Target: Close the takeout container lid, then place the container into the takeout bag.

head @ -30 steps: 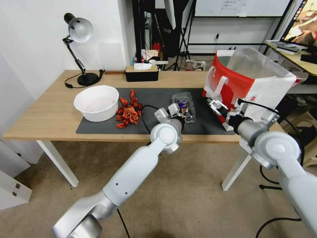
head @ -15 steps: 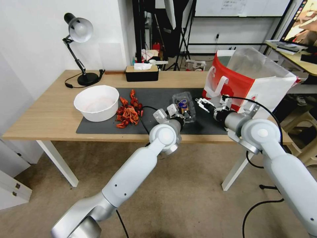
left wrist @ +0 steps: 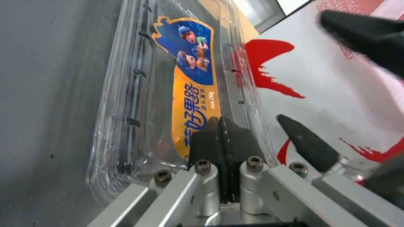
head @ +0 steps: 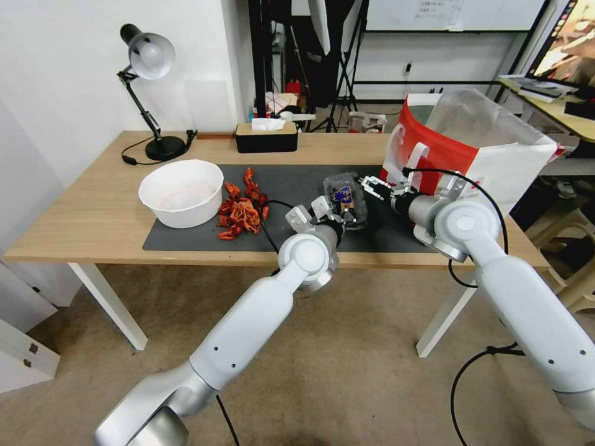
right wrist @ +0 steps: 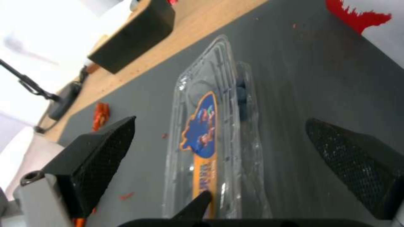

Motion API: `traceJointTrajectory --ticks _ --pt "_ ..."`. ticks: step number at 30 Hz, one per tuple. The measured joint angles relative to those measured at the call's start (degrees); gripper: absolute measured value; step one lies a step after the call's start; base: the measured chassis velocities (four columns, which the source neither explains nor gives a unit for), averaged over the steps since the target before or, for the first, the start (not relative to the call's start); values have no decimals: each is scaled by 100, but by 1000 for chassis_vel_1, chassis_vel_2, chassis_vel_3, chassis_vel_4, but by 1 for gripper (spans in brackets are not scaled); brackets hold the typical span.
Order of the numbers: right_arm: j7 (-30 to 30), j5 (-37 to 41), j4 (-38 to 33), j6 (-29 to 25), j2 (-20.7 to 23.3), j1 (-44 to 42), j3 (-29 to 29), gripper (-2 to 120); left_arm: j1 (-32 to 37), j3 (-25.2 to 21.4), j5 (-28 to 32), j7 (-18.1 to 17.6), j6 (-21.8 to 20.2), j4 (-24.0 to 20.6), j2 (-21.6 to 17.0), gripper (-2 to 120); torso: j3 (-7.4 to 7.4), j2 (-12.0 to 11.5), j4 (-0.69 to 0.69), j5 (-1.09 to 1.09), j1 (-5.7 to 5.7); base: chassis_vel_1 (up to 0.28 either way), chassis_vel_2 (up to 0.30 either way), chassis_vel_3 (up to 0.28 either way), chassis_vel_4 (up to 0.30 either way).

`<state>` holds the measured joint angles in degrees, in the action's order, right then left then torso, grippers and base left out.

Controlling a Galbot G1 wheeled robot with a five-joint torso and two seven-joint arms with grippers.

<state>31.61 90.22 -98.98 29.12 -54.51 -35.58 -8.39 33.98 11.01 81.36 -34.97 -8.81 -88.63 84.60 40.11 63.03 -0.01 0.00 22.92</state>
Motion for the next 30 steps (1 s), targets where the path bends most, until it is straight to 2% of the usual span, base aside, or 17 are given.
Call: traceJointTrajectory --ticks 3,12,30 --pt "36 -105 293 308 -64 210 176 100 2 -6 0 0 3 -18 -15 0 0 0 0 0 0 0 0 0 0" --pt "56 -68 530 995 -81 388 438 100 59 -16 2 5 8 -63 -89 0 -1 0 1 0 0 0 0 0 0" --pt "-91 -57 869 1109 -103 741 713 100 72 -27 40 26 14 -128 -140 0 0 0 0 0 -1 0 0 0 0"
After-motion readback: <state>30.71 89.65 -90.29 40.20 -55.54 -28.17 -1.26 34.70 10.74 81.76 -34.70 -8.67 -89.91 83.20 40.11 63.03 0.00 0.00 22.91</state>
